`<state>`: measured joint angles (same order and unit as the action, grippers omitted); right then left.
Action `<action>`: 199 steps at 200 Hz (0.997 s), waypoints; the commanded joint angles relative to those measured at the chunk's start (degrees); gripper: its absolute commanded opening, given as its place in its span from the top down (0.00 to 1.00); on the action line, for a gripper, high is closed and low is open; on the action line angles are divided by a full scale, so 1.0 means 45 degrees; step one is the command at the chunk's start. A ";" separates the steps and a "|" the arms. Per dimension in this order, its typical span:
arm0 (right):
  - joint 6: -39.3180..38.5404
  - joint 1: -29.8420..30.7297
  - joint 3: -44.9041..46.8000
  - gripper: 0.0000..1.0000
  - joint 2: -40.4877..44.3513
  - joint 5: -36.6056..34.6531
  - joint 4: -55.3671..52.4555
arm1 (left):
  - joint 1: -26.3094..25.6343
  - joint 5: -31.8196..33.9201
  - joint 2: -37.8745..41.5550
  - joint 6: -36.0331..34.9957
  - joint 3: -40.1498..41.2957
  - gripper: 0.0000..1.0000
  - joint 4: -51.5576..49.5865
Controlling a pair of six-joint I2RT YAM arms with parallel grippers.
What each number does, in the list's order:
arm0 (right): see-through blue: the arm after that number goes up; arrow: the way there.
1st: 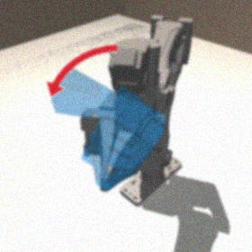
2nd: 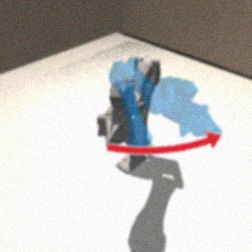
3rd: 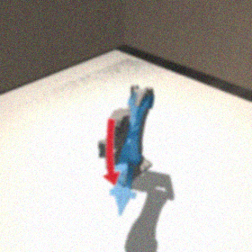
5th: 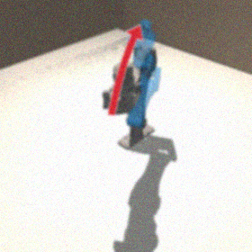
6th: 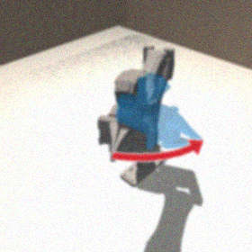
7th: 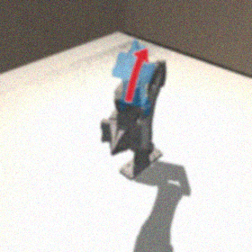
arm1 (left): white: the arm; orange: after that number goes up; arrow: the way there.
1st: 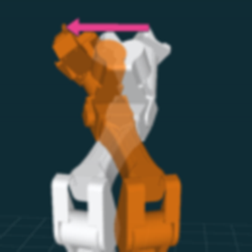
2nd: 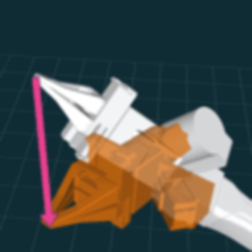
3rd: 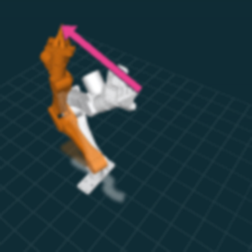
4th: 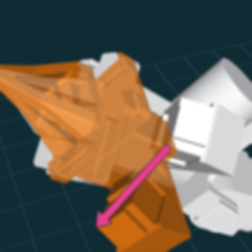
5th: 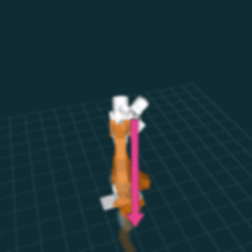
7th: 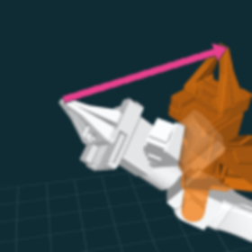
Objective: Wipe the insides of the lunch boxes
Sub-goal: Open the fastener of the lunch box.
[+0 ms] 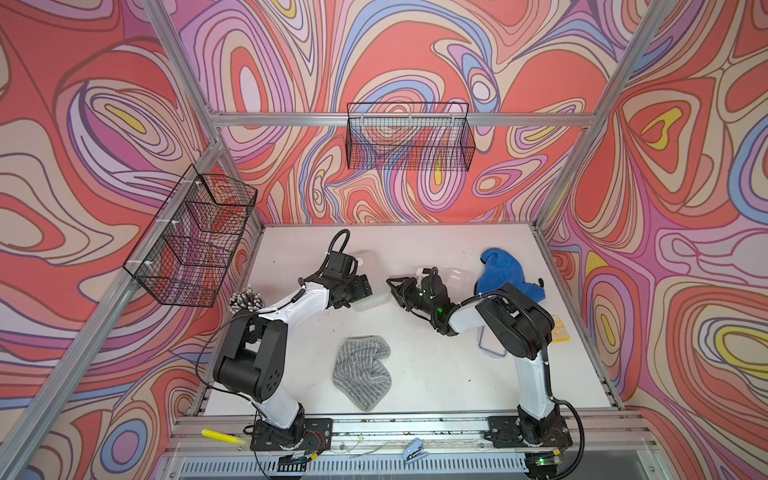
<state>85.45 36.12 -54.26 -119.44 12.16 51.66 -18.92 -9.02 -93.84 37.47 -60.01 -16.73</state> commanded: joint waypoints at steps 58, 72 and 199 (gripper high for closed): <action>0.0022 0.0059 -0.0421 0.60 -0.0099 0.0150 0.0826 | 0.0331 -0.0631 0.0188 -0.0743 -0.0259 0.13 0.0068; -0.0268 0.0058 -0.0462 0.62 0.0049 0.0135 0.0531 | 0.0352 -0.0685 0.0191 -0.0787 -0.0257 0.13 0.0067; -0.1620 0.0050 -0.0230 0.70 0.0777 -0.0059 -0.1043 | 0.0357 -0.0783 0.0099 -0.0625 0.0108 0.13 0.0251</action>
<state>78.67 35.70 -55.51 -118.83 11.35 46.61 -17.04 -11.40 -93.89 35.14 -60.07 -16.71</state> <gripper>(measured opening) 0.278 0.864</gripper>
